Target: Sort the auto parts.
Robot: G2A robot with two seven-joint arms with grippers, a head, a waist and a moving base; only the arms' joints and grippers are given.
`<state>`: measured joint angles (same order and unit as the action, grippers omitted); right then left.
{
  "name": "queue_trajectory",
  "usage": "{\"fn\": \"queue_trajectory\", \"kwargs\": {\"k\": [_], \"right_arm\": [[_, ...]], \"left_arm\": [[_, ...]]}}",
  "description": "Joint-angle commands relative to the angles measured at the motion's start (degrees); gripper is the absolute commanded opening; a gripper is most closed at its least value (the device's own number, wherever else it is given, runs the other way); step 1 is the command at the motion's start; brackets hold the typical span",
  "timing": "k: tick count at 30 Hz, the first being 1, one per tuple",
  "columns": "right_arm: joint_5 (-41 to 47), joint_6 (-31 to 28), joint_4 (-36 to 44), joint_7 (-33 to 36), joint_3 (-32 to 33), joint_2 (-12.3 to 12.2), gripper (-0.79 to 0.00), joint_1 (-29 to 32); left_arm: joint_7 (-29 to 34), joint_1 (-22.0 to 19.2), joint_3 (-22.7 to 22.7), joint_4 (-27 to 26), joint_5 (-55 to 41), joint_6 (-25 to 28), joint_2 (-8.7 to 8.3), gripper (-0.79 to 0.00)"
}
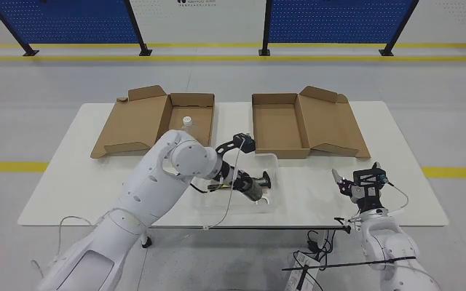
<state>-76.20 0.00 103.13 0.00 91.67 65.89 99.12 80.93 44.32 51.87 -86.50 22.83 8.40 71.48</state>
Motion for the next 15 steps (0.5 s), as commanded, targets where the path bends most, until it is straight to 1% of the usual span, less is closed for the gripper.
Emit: {"fn": "queue_trajectory", "kwargs": {"k": [1, 9, 15], "right_arm": [[0.0, 0.0, 0.0, 0.0, 0.0, 0.0, 0.0, 0.0], [0.0, 0.0, 0.0, 0.0, 0.0, 0.0, 0.0, 0.0], [0.0, 0.0, 0.0, 0.0, 0.0, 0.0, 0.0, 0.0]], "left_arm": [[0.78, 0.92, 1.83, -2.11, -2.6, -0.24, -0.47, -0.785], [2.52, 3.57, 7.51, -8.56, -14.24, -1.41, -1.74, -0.785], [3.83, 4.12, 10.38, -11.67, -23.26, -1.76, -2.33, -0.785]]}}
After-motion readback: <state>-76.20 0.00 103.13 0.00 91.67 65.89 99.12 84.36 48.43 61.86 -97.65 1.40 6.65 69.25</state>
